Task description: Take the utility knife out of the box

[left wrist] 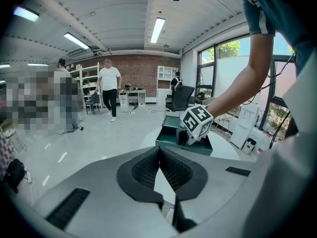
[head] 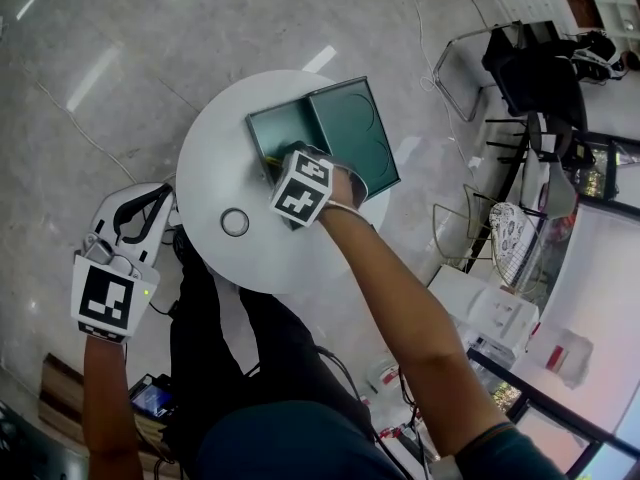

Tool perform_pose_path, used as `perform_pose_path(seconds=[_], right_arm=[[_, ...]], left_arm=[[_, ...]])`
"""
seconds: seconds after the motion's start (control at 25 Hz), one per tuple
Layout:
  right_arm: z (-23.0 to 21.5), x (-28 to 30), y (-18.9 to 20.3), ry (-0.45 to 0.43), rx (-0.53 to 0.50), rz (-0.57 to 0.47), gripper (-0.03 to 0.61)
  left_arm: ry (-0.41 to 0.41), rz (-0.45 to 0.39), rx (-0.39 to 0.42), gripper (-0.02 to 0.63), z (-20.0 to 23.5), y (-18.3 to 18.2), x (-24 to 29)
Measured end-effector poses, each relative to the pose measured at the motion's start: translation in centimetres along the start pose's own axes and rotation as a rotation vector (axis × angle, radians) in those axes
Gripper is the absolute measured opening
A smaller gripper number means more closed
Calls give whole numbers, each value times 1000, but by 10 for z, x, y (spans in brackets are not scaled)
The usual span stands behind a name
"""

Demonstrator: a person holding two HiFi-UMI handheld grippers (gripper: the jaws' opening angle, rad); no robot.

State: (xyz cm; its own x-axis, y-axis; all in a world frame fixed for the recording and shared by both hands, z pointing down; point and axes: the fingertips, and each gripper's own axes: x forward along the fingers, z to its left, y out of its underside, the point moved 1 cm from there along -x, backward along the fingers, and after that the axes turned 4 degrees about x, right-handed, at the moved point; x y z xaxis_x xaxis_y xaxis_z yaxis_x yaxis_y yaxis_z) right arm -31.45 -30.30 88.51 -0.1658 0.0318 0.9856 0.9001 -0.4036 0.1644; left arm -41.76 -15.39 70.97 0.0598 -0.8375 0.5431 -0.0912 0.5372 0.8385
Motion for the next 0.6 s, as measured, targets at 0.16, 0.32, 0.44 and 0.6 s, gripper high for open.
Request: perform_pose_path(seconds=[0.16, 0.32, 0.44, 0.6], right_arm=[[-2, -11, 9, 15, 71, -36, 67], [-3, -39, 15, 43, 97, -60, 68], [-2, -58, 14, 69, 122, -81, 67], [-2, -84, 6, 97, 158, -124, 68]], left_arm=[[-12, 2, 4, 18, 1, -1, -5], [-25, 0, 22, 18, 3, -13, -15], [-24, -11, 36, 18, 1, -23, -22], [-22, -11, 54, 18, 3, -36, -34]])
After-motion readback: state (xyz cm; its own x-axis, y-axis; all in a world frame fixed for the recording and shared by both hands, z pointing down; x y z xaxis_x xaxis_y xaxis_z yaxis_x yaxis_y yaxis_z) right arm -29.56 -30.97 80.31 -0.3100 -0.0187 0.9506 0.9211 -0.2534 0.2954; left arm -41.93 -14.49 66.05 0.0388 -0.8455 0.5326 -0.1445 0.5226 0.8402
